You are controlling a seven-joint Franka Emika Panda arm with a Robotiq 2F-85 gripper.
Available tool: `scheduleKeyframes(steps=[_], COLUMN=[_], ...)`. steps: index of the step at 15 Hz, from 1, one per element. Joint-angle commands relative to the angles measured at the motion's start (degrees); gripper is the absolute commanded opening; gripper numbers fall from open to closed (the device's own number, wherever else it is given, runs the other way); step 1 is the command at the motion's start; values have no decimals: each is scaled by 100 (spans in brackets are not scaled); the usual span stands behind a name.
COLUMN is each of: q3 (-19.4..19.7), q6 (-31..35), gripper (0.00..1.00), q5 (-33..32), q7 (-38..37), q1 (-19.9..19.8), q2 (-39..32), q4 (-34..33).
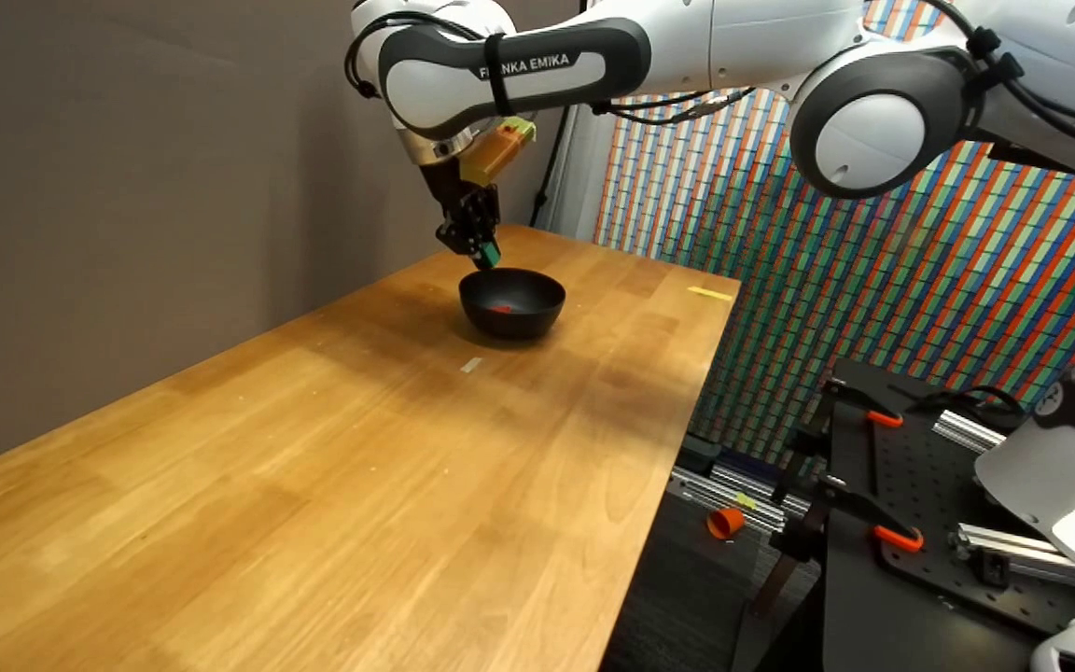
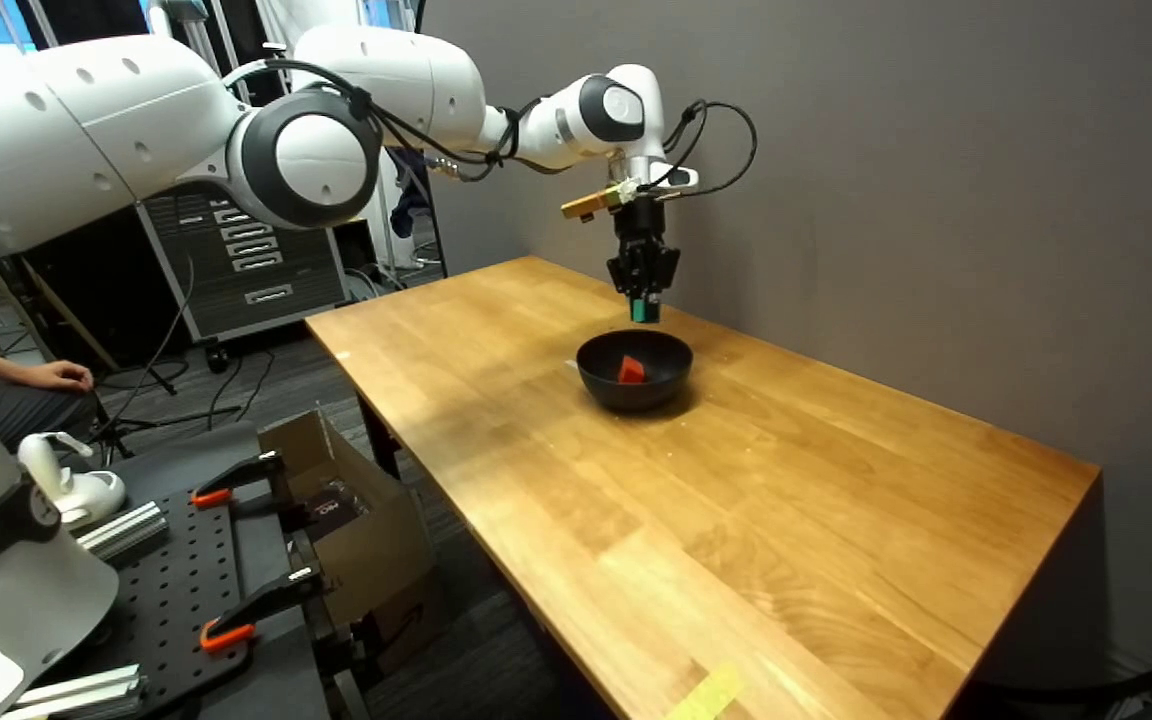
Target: Pick the two blocks and put them in the bowl
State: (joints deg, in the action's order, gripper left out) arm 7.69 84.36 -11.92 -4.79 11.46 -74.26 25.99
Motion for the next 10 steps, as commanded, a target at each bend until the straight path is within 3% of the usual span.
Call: scheduleKeyframes(steps=[1, 6, 9, 10], q3=[-217, -362, -512, -348], q6=[-234, -44, -57, -11], gripper=[61, 99, 100, 100], q5=[254, 392, 484, 322], q7=[-100, 114, 351, 131], q1=[-144, -242, -285, -183], q2=[60, 154, 258, 119], q4=[-27, -11, -25, 26])
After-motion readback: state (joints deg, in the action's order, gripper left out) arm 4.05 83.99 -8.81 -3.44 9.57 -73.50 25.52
